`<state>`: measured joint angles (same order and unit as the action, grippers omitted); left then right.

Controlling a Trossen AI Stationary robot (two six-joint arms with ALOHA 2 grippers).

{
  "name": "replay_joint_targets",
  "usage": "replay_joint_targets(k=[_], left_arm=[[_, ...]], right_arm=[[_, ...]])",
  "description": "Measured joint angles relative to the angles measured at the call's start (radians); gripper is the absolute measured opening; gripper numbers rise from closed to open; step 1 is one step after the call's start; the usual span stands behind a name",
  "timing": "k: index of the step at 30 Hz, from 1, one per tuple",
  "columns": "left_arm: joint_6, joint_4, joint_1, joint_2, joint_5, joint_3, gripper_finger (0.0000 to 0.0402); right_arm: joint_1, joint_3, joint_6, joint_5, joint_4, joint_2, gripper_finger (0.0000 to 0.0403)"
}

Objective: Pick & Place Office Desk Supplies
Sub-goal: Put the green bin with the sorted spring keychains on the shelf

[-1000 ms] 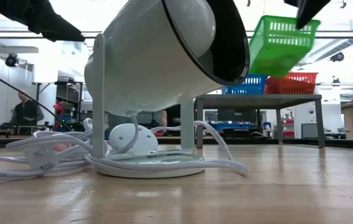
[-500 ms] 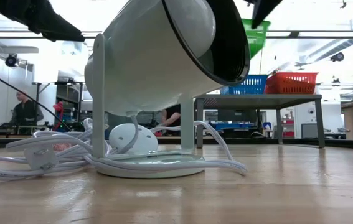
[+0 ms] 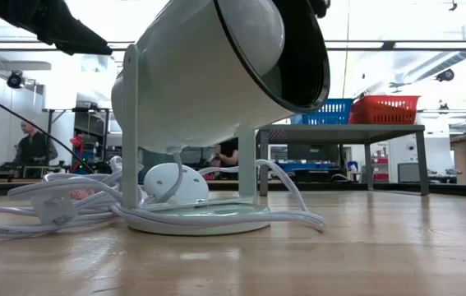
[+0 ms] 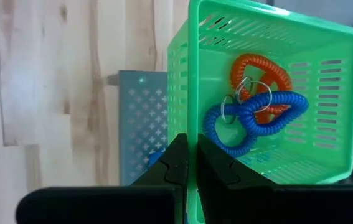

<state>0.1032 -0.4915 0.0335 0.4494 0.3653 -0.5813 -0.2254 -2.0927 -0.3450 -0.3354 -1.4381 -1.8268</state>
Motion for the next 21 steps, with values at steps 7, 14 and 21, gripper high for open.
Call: replay_joint_targets(k=[7, 14, 21], left_arm=[[0.000, 0.000, 0.000, 0.000, 0.000, 0.000, 0.0244], [0.000, 0.000, 0.000, 0.000, 0.000, 0.000, 0.0244], [0.000, 0.000, 0.000, 0.000, 0.000, 0.000, 0.0244]], right_arm=[[-0.043, -0.114, 0.000, 0.050, -0.055, -0.132, 0.0013], [-0.057, -0.141, 0.067, 0.048, -0.027, -0.189, 0.0013], [-0.042, -0.090, 0.124, 0.049, -0.035, -0.178, 0.0013]])
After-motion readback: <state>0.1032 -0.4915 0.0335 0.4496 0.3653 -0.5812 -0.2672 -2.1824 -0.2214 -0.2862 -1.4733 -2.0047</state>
